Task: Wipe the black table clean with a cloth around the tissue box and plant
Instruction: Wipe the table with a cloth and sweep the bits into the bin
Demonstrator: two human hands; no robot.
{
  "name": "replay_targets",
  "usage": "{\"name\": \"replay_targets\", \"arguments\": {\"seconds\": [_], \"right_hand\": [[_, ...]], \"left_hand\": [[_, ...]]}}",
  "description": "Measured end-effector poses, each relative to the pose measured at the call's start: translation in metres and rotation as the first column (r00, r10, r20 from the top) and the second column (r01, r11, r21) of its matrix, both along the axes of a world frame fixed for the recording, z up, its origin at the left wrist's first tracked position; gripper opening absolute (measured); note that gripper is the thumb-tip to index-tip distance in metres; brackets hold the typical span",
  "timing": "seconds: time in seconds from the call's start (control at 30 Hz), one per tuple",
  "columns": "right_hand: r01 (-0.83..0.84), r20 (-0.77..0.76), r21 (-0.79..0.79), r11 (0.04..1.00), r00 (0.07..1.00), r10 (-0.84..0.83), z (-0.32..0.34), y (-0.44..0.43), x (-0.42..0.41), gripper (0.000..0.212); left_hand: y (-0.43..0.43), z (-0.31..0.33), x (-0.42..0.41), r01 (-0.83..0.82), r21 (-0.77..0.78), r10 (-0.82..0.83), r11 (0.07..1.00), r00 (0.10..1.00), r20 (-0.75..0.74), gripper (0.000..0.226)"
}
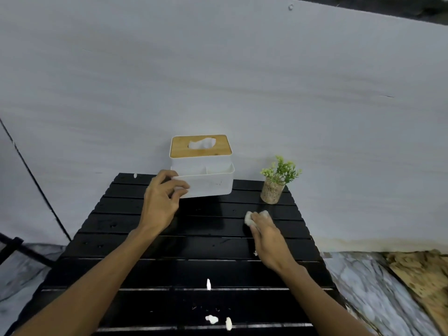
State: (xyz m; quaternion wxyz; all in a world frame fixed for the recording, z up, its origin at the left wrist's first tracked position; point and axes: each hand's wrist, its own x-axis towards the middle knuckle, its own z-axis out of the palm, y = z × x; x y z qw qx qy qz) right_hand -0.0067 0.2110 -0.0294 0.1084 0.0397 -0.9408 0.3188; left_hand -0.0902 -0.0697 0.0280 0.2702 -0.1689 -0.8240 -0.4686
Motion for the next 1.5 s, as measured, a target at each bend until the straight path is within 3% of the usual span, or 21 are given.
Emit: {"name": "replay_targets", "arguments": {"seconds": [0.13,0.23,0.3,0.37,0.47,0.53,0.6,0.7,0.8,0.87,0.93,1.0,1.07,1.17,1.23,1.3,1.4,1.5], "right_hand": [[-0.289,0.097,-0.092,0.953,0.95,0.298,0.024,-0.043,0.011,0.033],[-0.359,0.024,-0.248,0.9,0.926,0.376,0.04,-0.058,0.024,0.031],[-0.253,-0.09,-0.37,0.894,0.967,0.237,0.04,-0.054,0.017,0.036],[-0.015,-0.136,-0.368,0.93,0.99,-0.038,0.027,-0.042,-0.007,0.035],[0.264,-0.089,-0.111,0.958,0.958,-0.274,-0.003,-0.031,-0.048,0.032],[0.329,-0.111,0.092,0.94,0.941,-0.318,-0.018,-0.041,-0.07,0.033],[0.34,-0.075,0.118,0.933,0.94,-0.333,-0.019,-0.057,-0.088,0.037],[0.131,-0.018,0.153,0.98,0.991,-0.13,-0.016,-0.083,-0.107,0.03],[-0.248,0.034,0.149,0.957,0.969,0.246,0.003,-0.109,-0.092,0.021],[-0.432,0.034,0.048,0.901,0.902,0.431,0.016,-0.111,-0.075,0.029],[-0.454,-0.019,-0.114,0.884,0.89,0.455,0.021,-0.102,-0.061,0.035],[-0.284,-0.084,-0.332,0.9,0.959,0.271,0.025,-0.09,-0.057,0.038],[-0.02,-0.096,-0.411,0.911,0.995,-0.022,0.021,-0.076,-0.071,0.038],[0.24,-0.128,-0.118,0.964,0.959,-0.254,0.0,-0.058,-0.113,0.037],[0.372,-0.126,0.144,0.917,0.926,-0.356,-0.015,-0.055,-0.138,0.032],[0.468,-0.095,0.295,0.833,0.882,-0.462,-0.021,-0.061,-0.154,0.027],[0.467,-0.028,0.415,0.781,0.865,-0.502,-0.018,-0.076,-0.174,0.034],[0.36,-0.012,0.461,0.811,0.916,-0.4,-0.015,-0.1,-0.19,0.033]], "left_hand": [[-0.014,0.034,0.014,-0.001,0.008,0.001,1.0,1.0,-0.007,0.014],[-0.021,0.053,0.021,0.005,0.018,-0.005,1.0,1.0,0.015,0.013],[-0.027,0.061,0.021,0.005,0.018,-0.005,1.0,1.0,0.002,0.011],[-0.031,0.068,0.02,0.007,0.015,-0.007,1.0,1.0,-0.013,0.011],[-0.035,0.074,0.018,0.005,0.014,-0.004,1.0,0.999,-0.035,0.011],[-0.037,0.077,0.016,0.006,0.023,-0.005,1.0,0.999,-0.04,0.01],[-0.038,0.079,0.015,0.014,0.044,-0.012,0.999,0.999,-0.037,0.009],[-0.037,0.083,0.013,0.025,0.074,-0.024,0.997,0.999,-0.027,0.008],[-0.035,0.086,0.012,0.03,0.086,-0.027,0.996,0.999,-0.029,0.008],[-0.033,0.088,0.012,0.025,0.085,-0.022,0.996,0.999,-0.032,0.009],[-0.032,0.09,0.011,0.025,0.094,-0.022,0.995,0.999,-0.029,0.009],[-0.032,0.093,0.011,0.026,0.099,-0.023,0.995,0.999,-0.028,0.01],[-0.034,0.095,0.011,0.027,0.095,-0.024,0.995,0.999,-0.031,0.01],[-0.035,0.098,0.01,0.026,0.089,-0.023,0.996,0.999,-0.034,0.01],[-0.036,0.098,0.007,0.024,0.097,-0.021,0.995,0.999,-0.029,0.01],[-0.039,0.097,0.004,0.02,0.1,-0.017,0.995,0.999,-0.028,0.01],[-0.042,0.093,-0.002,0.024,0.096,-0.02,0.995,0.999,-0.041,0.011],[-0.044,0.088,-0.007,0.034,0.107,-0.029,0.994,0.999,-0.042,0.011]]}}
